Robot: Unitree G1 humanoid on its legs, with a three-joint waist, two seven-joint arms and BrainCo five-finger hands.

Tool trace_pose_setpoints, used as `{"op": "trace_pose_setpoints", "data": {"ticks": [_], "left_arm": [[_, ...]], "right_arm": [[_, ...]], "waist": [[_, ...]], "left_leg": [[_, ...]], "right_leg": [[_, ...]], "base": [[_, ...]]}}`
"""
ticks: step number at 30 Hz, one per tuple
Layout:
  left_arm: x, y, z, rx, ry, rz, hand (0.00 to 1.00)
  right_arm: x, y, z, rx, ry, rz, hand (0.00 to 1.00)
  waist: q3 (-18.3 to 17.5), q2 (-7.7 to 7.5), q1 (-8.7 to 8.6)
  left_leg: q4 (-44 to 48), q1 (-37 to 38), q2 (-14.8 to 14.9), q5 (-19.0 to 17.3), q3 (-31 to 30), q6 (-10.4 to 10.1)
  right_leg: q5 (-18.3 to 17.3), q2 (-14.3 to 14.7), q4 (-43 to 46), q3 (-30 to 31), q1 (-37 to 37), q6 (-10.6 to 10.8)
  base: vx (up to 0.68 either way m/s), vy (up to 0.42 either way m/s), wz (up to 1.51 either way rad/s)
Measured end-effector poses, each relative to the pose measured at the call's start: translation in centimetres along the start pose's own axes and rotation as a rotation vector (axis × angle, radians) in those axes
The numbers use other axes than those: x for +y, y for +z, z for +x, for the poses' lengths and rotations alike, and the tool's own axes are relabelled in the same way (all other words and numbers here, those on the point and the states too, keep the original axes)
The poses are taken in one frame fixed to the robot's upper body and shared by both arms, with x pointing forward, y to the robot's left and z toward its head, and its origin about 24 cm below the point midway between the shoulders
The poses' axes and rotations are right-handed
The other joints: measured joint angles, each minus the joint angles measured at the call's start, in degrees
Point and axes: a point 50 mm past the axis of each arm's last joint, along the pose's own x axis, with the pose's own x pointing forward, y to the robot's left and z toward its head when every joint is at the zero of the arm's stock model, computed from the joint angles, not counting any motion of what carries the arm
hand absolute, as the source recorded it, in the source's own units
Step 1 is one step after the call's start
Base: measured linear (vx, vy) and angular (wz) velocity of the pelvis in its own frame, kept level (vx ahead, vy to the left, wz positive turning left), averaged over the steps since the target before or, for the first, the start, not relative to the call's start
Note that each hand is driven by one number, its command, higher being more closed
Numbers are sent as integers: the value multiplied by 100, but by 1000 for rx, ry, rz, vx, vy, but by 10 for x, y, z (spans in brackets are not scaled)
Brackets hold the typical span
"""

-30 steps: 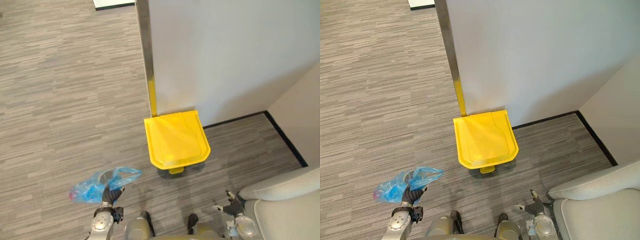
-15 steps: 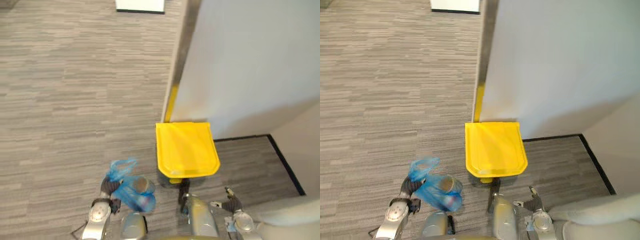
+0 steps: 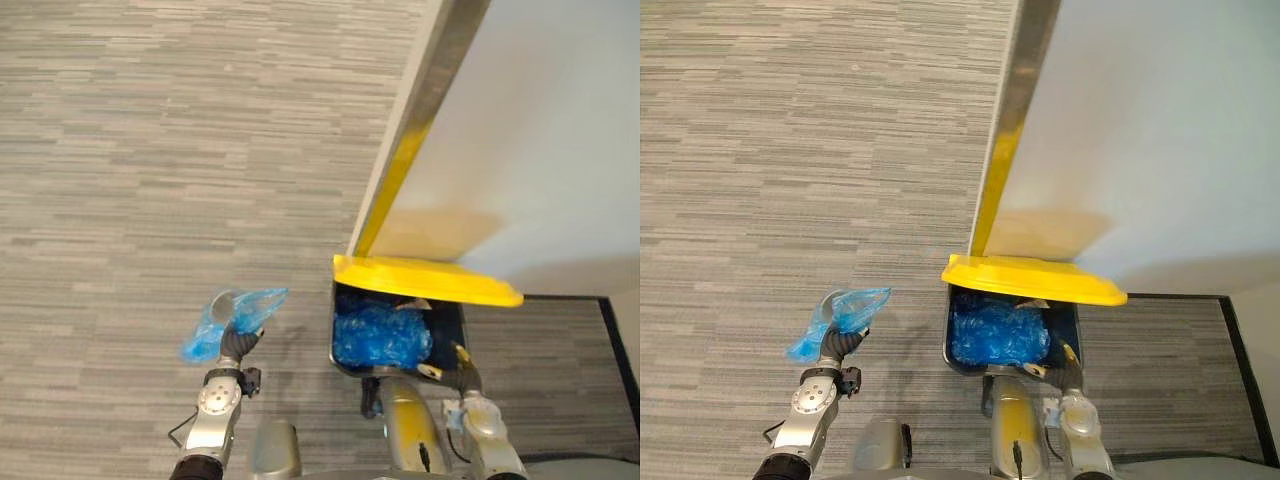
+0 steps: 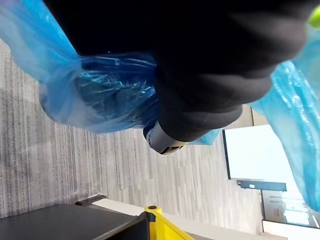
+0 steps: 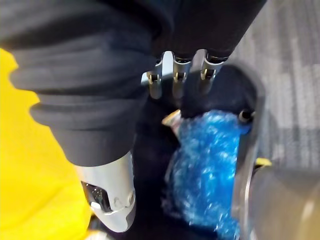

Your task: Gather rubbish on tea table into small bin, then transfer packed bag to large trash can.

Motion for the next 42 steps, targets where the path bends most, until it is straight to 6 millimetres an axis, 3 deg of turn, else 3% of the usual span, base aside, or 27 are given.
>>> {"op": "trace_pose_setpoints", "data": {"ticks": [3, 4, 7, 10, 11, 15, 17, 20, 24, 30, 36, 42], "left_arm": [[0, 0, 0, -1, -9, 14, 100], [-2, 1, 1, -2, -22, 20, 100], [-10, 0, -1, -10, -53, 26, 100], [-17, 3, 1, -28, -84, 27, 100], [-23, 9, 3, -50, -107, 18, 100], [-33, 30, 10, -136, -151, -4, 100], [-39, 45, 13, -194, -182, -18, 100], [-57, 70, 14, -286, -262, -48, 100], [-91, 96, 1, -397, -429, -60, 100], [-133, 157, -22, -650, -672, -95, 100], [-148, 203, -27, -806, -736, -99, 100], [-153, 213, -19, -829, -703, -58, 100]], "right_arm": [[32, 42, 15, -131, 116, -45, 0], [42, 62, 22, -191, 145, -60, 0], [50, 114, 38, -327, 155, -97, 0], [35, 155, 51, -420, 110, -169, 0], [17, 179, 56, -480, 60, -234, 0], [-15, 224, 58, -584, -47, -310, 0], [-18, 233, 57, -602, -55, -359, 0], [-21, 237, 55, -622, -63, -392, 0], [-21, 239, 55, -628, -64, -393, 0], [-15, 251, 53, -660, -52, -423, 0], [-10, 274, 48, -714, -38, -432, 0], [-8, 280, 47, -730, -36, -433, 0]], "waist": [[-2, 16, 37], [-3, 17, 130], [-1, 43, 203], [-13, 117, 194], [-2, 167, 178], [23, 213, 167], [36, 236, 164], [96, 299, 140], [163, 312, 126], [412, 285, 22], [741, 212, -98], [839, 186, -153]], "left_leg": [[-234, -283, -75, 69, -190, 126], [-343, -316, -128, 133, -274, 112], [-534, -328, -146, 298, -326, 40], [-543, -521, -83, 381, -368, -22], [-537, -625, -38, 427, -412, -77], [-449, -700, 129, 468, -502, -141], [-388, -757, 186, 466, -510, -148], [-320, -909, 189, 482, -598, -171], [-223, -926, 203, 502, -579, -207], [-213, -762, 188, 506, -393, -209], [-60, -689, 152, 477, -251, -135], [-28, -730, 130, 451, -199, -92]], "right_leg": [[293, -16, -296, -117, -144, 15], [406, -22, -426, -137, -145, -15], [513, -14, -518, -141, -179, -85], [577, 21, -510, -142, -375, -166], [610, 60, -510, -144, -448, -207], [634, 252, -518, 26, -449, -244], [696, 315, -583, 15, -449, -302], [796, 349, -762, -46, -449, -212], [833, 394, -815, -63, -401, -157], [984, 409, -973, 78, -239, -87], [1002, 368, -813, 202, -239, -112], [996, 346, -774, 246, -312, -104]], "base": [[-183, -28, 28], [-144, -53, 18], [-98, -77, 8], [-32, -94, 0], [-18, -106, 6], [-22, -98, 5], [-60, -56, -2], [-94, -28, 5], [-64, -9, 0], [-25, 27, -11], [0, 42, -8], [-2, 11, -2]]}}
